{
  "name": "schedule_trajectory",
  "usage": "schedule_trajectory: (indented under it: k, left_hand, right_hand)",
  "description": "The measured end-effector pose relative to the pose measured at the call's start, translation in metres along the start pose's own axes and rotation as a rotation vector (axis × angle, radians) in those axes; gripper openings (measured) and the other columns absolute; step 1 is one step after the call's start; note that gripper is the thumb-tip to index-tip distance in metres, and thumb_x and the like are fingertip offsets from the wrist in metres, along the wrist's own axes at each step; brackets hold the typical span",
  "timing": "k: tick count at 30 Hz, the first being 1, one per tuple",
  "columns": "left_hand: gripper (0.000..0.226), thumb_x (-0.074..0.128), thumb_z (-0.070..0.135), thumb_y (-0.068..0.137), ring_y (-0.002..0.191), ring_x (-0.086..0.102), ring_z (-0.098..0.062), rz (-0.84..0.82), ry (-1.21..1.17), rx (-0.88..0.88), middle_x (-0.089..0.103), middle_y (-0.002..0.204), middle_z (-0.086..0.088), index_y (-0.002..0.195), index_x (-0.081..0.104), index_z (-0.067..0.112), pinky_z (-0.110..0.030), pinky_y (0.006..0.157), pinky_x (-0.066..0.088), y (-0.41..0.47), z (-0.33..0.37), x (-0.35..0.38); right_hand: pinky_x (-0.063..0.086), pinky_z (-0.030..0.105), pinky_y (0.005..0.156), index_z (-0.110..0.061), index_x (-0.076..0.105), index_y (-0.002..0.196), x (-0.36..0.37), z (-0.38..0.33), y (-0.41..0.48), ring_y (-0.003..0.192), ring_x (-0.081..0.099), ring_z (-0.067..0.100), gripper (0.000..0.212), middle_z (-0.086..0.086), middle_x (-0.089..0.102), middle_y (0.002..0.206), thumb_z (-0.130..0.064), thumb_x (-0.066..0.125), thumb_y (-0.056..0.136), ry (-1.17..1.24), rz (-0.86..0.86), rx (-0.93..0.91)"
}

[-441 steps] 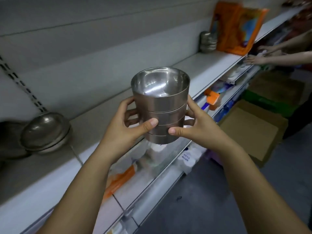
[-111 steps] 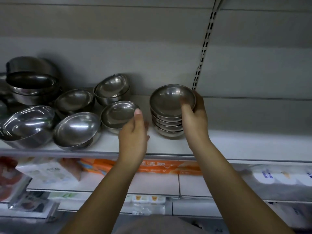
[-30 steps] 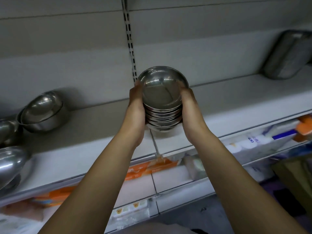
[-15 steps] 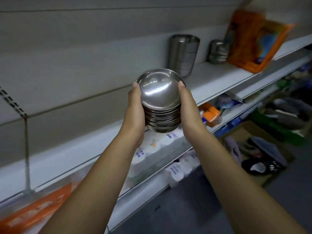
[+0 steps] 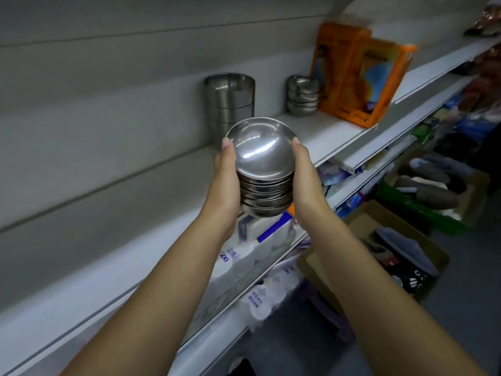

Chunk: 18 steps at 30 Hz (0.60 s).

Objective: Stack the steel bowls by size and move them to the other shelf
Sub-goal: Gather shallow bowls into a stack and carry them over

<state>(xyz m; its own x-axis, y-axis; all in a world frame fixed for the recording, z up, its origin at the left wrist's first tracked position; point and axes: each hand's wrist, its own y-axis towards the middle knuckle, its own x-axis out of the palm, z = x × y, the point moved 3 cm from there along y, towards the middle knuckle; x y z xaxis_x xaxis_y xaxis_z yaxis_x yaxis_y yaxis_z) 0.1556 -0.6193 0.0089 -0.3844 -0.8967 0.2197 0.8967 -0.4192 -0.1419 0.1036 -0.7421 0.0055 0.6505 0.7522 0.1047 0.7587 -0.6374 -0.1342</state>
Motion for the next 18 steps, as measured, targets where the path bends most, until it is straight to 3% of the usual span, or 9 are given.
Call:
schedule_trajectory:
  k: [4,6,8,13,18]
  left_hand:
    - [0.064,0.033,0.068,0.103,0.109,0.074,-0.011,-0.056,0.01,-0.03,0.079,0.118,0.004,0.131,0.07,0.024,-0.03,0.09,0.057,0.043,0.009,0.029]
    - [0.057,0.036,0.063,0.105,0.105,0.075,-0.009,-0.082,0.016,-0.035,0.08,0.111,0.005,0.12,0.075,0.025,-0.027,0.083,0.055,0.066,0.014,0.045]
    - [0.056,0.036,0.065,0.104,0.105,0.073,-0.009,-0.092,0.017,-0.054,0.079,0.115,0.005,0.121,0.074,0.027,-0.027,0.081,0.053,0.089,0.013,0.062]
    - [0.064,0.044,0.069,0.097,0.118,0.07,-0.02,-0.123,-0.054,-0.086,0.075,0.127,-0.002,0.138,0.066,0.025,-0.039,0.1,0.055,0.14,-0.009,0.099]
    - [0.085,0.053,0.078,0.076,0.12,0.069,-0.023,-0.036,-0.108,-0.031,0.073,0.131,-0.004,0.141,0.061,0.025,-0.043,0.103,0.054,0.185,-0.018,0.131]
  right_hand:
    - [0.051,0.049,0.105,-0.035,0.071,0.122,-0.011,-0.009,0.048,0.115,0.069,0.021,0.064,-0.004,0.075,0.12,-0.074,0.047,0.079,0.018,0.082,0.0]
    - [0.052,0.048,0.105,-0.034,0.069,0.126,-0.018,-0.016,0.069,0.115,0.068,0.02,0.063,-0.003,0.074,0.121,-0.072,0.045,0.081,0.03,0.098,-0.01]
    - [0.05,0.049,0.108,-0.035,0.064,0.134,-0.028,-0.02,0.094,0.12,0.065,0.021,0.074,-0.004,0.071,0.127,-0.078,0.042,0.077,0.017,0.125,-0.011]
    - [0.049,0.052,0.105,-0.042,0.062,0.129,-0.058,-0.014,0.155,0.118,0.064,0.024,0.076,-0.005,0.072,0.123,-0.085,0.043,0.069,-0.02,0.2,0.022]
    - [0.052,0.049,0.103,-0.036,0.062,0.13,-0.075,-0.024,0.208,0.113,0.067,0.021,0.075,-0.003,0.072,0.121,-0.08,0.044,0.072,-0.025,0.121,0.005]
